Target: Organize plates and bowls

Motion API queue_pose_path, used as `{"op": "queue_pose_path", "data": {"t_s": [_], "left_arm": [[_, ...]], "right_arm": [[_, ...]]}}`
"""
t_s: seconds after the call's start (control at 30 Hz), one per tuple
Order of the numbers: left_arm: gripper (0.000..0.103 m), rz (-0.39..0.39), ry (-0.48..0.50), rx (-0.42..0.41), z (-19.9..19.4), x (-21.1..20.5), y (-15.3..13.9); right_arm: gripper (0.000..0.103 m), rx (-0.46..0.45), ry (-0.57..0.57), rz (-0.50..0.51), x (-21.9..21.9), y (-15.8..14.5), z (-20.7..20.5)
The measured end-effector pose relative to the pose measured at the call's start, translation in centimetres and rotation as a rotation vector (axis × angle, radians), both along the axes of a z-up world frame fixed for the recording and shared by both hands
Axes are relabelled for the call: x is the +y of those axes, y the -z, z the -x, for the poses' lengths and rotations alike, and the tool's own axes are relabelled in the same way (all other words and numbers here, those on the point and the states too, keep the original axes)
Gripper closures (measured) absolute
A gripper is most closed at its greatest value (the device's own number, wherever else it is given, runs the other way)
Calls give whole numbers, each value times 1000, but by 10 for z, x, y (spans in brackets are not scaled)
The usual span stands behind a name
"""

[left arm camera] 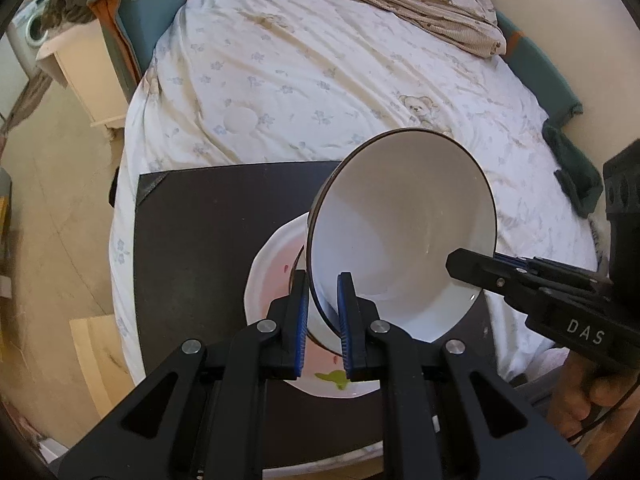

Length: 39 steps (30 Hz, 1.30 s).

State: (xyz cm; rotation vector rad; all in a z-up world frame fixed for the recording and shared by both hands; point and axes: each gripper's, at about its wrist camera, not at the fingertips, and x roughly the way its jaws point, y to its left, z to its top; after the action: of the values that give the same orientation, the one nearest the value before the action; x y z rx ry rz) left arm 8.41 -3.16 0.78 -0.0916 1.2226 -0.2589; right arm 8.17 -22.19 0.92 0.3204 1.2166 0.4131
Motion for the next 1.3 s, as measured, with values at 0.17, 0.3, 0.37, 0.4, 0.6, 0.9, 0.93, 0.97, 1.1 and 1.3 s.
{"op": "queue_pose_path", "data": {"t_s": [0.17,0.3,0.37,0.4,0.6,0.9,0.93,0.97,1.1,1.3], "left_arm": [[92,62,-14,17,1,6,2],[92,88,-16,-16,-3,8,-1],[92,82,-15,-15,-4,7,0],[92,78,-18,-8,-5,7,1],[92,62,-21,56,-7,6,13],[91,39,5,138,0,-1,28],[91,37,12,151,1,-1,29],[90,41,20,168,2,-2,30],[87,51,9,194,0,1,33],[85,56,-1,164,0,5,26]], "right_arm": [[88,9,-6,-1,0,9,5],[88,-16,-6,-30,-6,5,5],[88,-26,0,-43,-8,4,4],[88,-31,0,-43,-8,4,3],[88,-1,-3,-33,-5,12,0],[88,109,4,-40,-9,31,4],[88,118,3,-42,-10,32,4],[88,130,2,-44,-10,34,5],[88,159,-5,-41,-12,38,6],[85,159,16,-72,-18,37,6]]}}
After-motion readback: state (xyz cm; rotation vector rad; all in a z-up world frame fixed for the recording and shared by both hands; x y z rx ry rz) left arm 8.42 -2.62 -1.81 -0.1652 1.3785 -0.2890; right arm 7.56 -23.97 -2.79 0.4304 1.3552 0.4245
